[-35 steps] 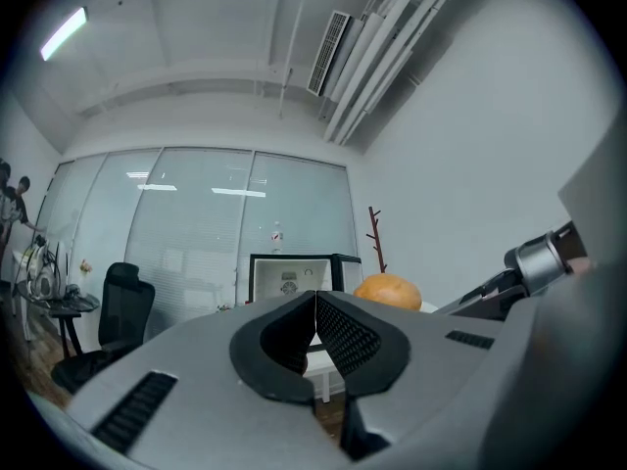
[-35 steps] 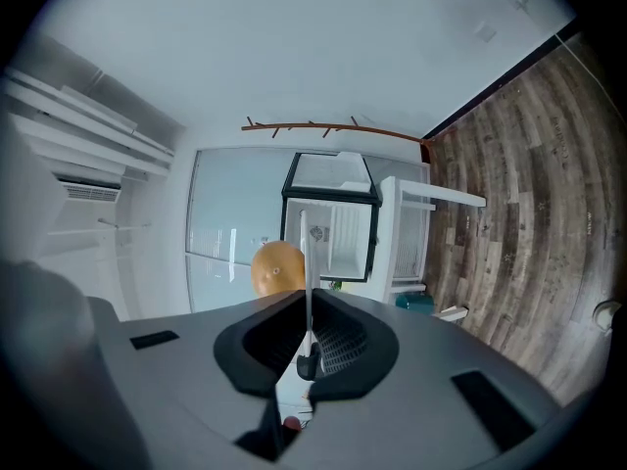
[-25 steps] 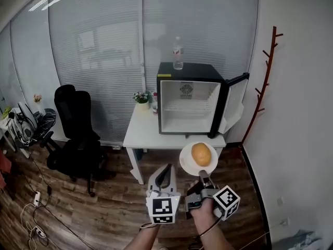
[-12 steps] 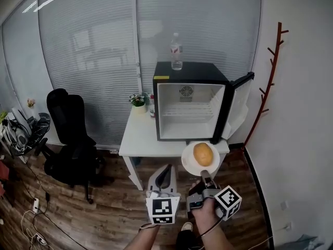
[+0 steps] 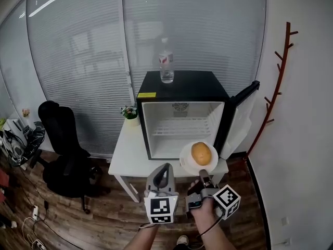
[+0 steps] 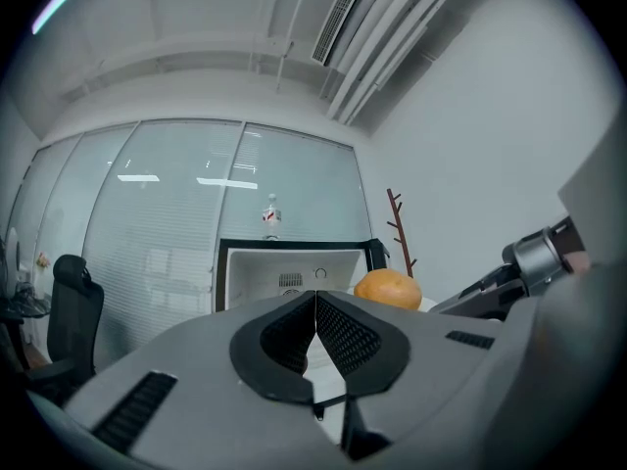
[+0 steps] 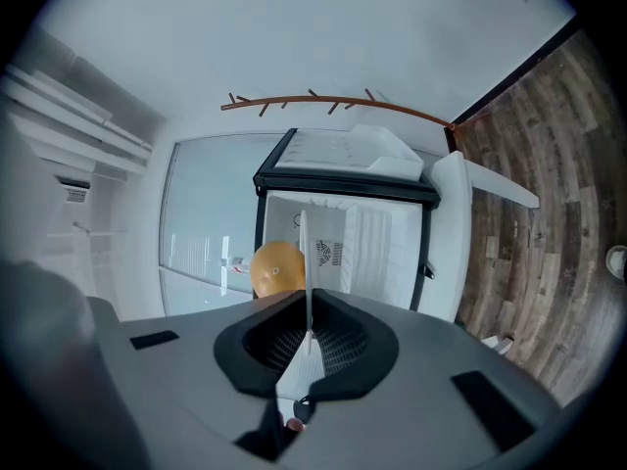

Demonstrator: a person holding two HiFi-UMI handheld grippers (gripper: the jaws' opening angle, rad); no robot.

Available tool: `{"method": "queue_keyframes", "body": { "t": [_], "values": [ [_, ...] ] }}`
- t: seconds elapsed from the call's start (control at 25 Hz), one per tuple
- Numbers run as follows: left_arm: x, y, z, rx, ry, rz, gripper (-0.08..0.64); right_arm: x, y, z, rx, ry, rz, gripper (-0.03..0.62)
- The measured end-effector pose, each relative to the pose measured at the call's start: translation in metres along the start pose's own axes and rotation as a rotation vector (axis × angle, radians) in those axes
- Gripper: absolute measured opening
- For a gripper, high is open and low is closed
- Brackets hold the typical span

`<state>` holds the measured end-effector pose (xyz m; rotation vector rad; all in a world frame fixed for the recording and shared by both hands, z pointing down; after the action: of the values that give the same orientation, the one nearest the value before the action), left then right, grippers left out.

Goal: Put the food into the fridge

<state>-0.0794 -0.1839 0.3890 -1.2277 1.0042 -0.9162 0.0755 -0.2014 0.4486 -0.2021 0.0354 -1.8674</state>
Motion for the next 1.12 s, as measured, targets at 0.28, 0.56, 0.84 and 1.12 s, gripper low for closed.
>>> {"method": "queue_keyframes", "body": {
  "t": [0.28,0.56,0.84,1.12],
  "values": [
    [0.086,-0.004,-0.005,0.005,0.019,-0.005,0.026,0.077,0.045,-0.01,-0.003,0.005,-0.017,0.037],
    [0.142,-0.019,-0.025,0.01,0.032,-0.01,0.026,0.14,0.065,-0.003,0.011,-0.014,-0.021,0.037],
    [0.209,-0.037,-0.057,-0.001,-0.023,-0.003,0.026,0.206,0.073,0.001,0.021,-0.033,0.029,0.037],
    [0.262,-0.046,-0.084,-0.012,-0.085,-0.004,0.026,0.261,0.076,-0.001,0.04,-0.053,0.075,0.035]
  ]
}}
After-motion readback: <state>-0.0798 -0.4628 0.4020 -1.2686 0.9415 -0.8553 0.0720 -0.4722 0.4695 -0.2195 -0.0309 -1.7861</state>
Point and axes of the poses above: the fingertips, and each gripper's own axes: x forward along the fingers, z to its right, y out of its top, the point moved 3 cm from there along -x, backward along the fingers, and after that the axes turned 6 degrees about -y, right-handed, at the moved point
